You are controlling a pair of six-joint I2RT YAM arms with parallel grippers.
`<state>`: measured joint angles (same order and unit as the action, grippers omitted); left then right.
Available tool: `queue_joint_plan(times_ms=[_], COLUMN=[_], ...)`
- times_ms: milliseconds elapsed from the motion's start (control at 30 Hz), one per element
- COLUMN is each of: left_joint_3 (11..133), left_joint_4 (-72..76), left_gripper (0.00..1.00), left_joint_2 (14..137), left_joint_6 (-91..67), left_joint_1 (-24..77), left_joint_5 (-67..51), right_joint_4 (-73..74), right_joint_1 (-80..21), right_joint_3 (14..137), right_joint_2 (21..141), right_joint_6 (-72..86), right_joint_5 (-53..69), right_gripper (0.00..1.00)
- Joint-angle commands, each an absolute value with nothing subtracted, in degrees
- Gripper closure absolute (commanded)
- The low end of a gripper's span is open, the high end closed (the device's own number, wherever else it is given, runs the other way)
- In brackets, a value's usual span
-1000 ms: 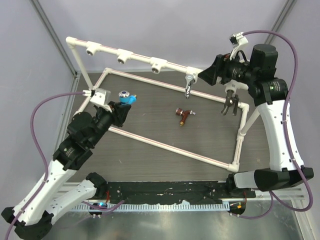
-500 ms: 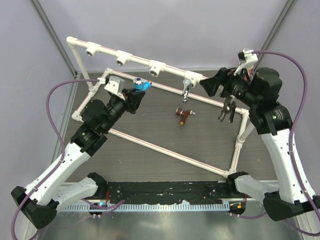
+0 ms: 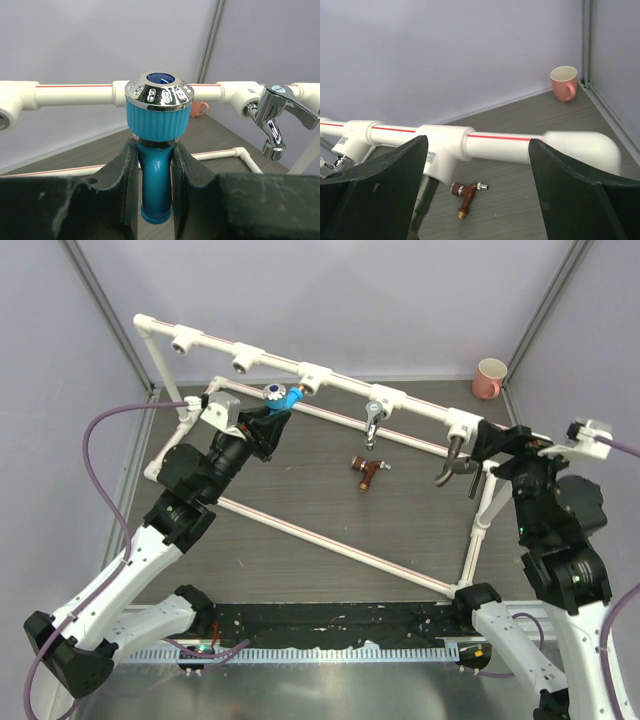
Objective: Install the water faucets
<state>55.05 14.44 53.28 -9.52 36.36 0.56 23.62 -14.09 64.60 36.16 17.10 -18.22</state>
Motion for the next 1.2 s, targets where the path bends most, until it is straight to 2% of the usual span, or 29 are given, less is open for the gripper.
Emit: queue_joint_plan(times_ms=[0,167,500,767,900,1167], left_joint_3=[55.72,55.64,54.76,52.91,51.68,51.59], left_joint_4=[18.99,18.02,17.49,17.32,17.05,14.07], left_gripper=[1.0,1.0,1.0,1.0,1.0,1.0], left_joint_2=[54.31,55.11,54.4,52.47,50.45,48.6], left_joint_6=[-8.17,-7.47,-6.86,-5.36,-3.61,3.33], left_joint_1=[36.21,36.12,36.12,36.12,36.21,36.21], left_joint_5=[-1.49,-1.85,-0.97,2.72,6.32,13.36], right_joint_4=[24.43,28.12,34.01,30.51,27.69,23.47], right_joint_1=[-14.33,-14.41,-14.41,-14.5,-14.5,-14.5], right_joint_3=[62.67,65.92,64.07,63.81,62.76,59.86], right_joint_2=[31.56,32.08,34.54,38.84,38.76,37.36], right_joint_6=[17.41,16.61,18.46,14.68,16.34,17.75], right_joint_5=[-28.12,-31.19,-34.9,-6.11,3.04,11.68], right_gripper=[0.12,0.11,0.07,0.12,0.16,0.17])
